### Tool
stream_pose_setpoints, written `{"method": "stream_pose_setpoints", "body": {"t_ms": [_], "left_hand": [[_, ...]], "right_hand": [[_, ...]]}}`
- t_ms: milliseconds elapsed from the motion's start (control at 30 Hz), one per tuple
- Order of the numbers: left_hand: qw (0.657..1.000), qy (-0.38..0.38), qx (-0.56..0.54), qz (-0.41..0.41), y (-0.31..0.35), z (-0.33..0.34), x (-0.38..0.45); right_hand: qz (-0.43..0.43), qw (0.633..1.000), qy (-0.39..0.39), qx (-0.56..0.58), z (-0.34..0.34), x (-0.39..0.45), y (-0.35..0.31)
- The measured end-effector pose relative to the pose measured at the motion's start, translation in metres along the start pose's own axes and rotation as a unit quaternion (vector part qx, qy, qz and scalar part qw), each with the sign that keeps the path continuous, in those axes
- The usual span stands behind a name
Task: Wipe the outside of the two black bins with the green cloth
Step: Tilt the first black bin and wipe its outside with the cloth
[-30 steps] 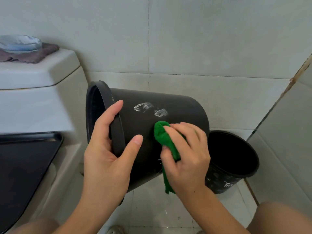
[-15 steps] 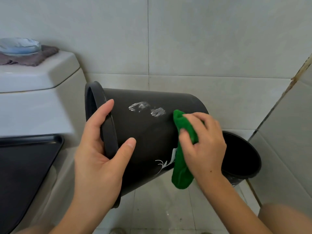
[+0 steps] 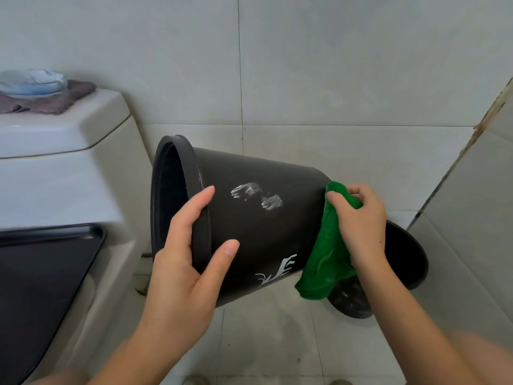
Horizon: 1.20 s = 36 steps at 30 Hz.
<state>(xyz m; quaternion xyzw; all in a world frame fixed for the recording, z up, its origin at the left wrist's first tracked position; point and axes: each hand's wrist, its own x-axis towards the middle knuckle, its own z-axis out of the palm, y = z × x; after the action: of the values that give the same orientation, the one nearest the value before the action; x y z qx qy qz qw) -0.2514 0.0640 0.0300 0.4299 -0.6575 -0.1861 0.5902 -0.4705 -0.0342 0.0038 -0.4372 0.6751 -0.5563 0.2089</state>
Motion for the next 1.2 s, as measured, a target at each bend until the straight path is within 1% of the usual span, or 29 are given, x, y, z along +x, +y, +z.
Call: {"method": "stream_pose_setpoints", "body": {"t_ms": [100,200,267,333,400,467,533,567,633,700,733,867,933,1067,1200], "left_hand": [[0.998,-0.014,0.053,0.006,-0.004,-0.002,0.007],[0.998,0.005,0.061,-0.031,-0.010,-0.004,0.012],[0.998,0.011,0.031,-0.058,-0.011,-0.006,0.019],[0.994,0.008,-0.019,-0.103,-0.003,-0.009,0.024],[0.990,-0.026,-0.047,-0.130,0.007,-0.017,0.027],[0.991,-0.056,-0.041,-0.115,0.015,-0.028,0.028],[0.990,-0.079,-0.029,-0.117,0.015,-0.035,0.031],[0.989,-0.069,-0.018,-0.127,0.011,-0.037,0.032],[0.990,-0.016,0.014,-0.139,0.003,-0.034,0.035],[0.989,0.038,0.051,-0.136,-0.004,-0.028,0.038],[0.989,0.045,0.053,-0.132,-0.006,-0.025,0.039],[0.988,0.020,0.053,-0.146,-0.006,-0.019,0.041],[0.989,0.011,0.062,-0.137,-0.005,-0.018,0.040],[0.993,-0.021,0.033,-0.115,-0.001,-0.017,0.038],[0.993,-0.009,-0.014,-0.114,0.001,-0.015,0.037]], "right_hand": [[0.036,0.998,0.036,0.038,0.003,-0.004,0.004],[0.050,0.995,0.056,0.066,-0.001,-0.004,0.004],[0.053,0.995,0.055,0.067,-0.004,-0.003,0.004],[0.065,0.994,0.056,0.072,-0.005,-0.005,0.005],[0.078,0.991,0.063,0.091,-0.006,-0.008,0.004],[0.080,0.988,0.070,0.108,-0.008,-0.009,0.003],[0.065,0.987,0.071,0.125,-0.010,-0.011,0.001],[0.051,0.988,0.068,0.128,-0.009,-0.013,0.000],[0.029,0.991,0.058,0.118,-0.006,-0.019,0.001],[0.025,0.992,0.056,0.107,-0.002,-0.024,0.005],[0.028,0.992,0.060,0.103,0.000,-0.026,0.008],[0.041,0.993,0.066,0.086,0.001,-0.028,0.015],[0.036,0.993,0.069,0.083,0.000,-0.028,0.014],[0.029,0.992,0.087,0.090,-0.004,-0.026,0.012],[0.017,0.993,0.085,0.083,-0.006,-0.027,0.012]]}}
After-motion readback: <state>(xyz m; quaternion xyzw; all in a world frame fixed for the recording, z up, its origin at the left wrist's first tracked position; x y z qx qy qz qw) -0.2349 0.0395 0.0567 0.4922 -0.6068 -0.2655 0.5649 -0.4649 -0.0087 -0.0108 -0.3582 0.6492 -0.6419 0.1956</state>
